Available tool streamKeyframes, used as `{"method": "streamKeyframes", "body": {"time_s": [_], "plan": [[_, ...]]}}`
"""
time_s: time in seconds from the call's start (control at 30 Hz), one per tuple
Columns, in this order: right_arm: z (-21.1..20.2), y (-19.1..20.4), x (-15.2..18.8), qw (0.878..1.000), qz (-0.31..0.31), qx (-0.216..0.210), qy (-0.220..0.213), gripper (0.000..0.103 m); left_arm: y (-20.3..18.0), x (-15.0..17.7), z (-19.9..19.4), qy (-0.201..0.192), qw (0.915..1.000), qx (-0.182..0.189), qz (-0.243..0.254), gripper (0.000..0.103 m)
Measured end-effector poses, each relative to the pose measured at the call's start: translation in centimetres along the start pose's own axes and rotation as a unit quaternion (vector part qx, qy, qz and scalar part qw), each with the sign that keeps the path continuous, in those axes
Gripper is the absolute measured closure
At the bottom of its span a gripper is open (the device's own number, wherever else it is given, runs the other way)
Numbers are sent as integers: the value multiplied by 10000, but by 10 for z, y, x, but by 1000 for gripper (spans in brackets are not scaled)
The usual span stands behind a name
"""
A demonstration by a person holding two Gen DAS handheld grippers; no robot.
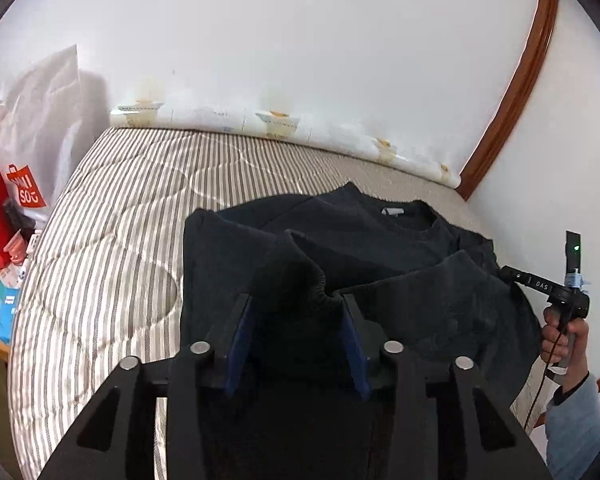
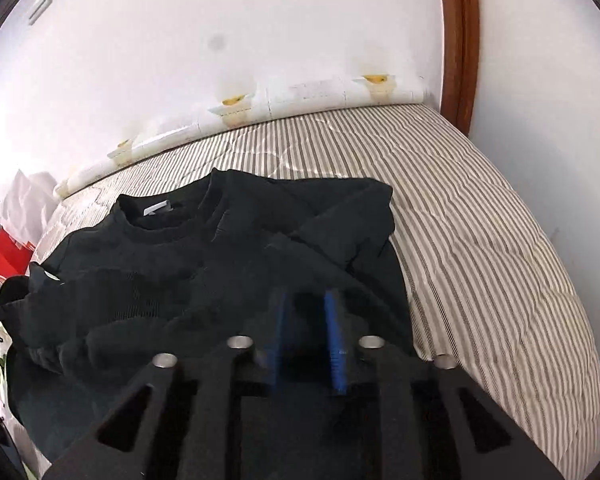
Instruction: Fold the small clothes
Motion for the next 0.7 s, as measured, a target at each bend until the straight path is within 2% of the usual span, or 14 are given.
{"method": "streamKeyframes", "body": {"time_s": [0.03, 0.1, 0.33, 0.43, 0.5, 0.7], "plan": [[1, -1, -3, 10000, -19, -5, -2, 61, 1, -2, 0, -29, 10000, 28, -15, 58], [5, -1, -7, 10000, -49, 24, 17, 57, 4, -5, 1, -34, 9999, 98, -2, 54], [27, 3, -17, 9993, -230, 142, 275, 55, 7, -11, 6, 26, 9990, 417, 142, 48], [34, 4, -20, 9989, -273, 220, 325, 54, 4, -9, 10, 93, 9985, 347, 416, 42], [39, 5, -23, 9986, -289, 244, 375, 54, 4, -8, 22, 355, 9975, 229, 566, 40], [49, 11, -29, 9974, -433, 305, 479, 53, 11, -10, 45, 637, 9966, -18, 516, 40]]}}
Point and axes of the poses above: each gripper's, at about its wrist camera, not at the fingertips, and z roughly the way its jaws point, y to its left, x to its underside, the point moved 2 cm from there along z, roughly the way its jaws point, and after that the axes turned 8 degrees about y, right-handed, at the moved point
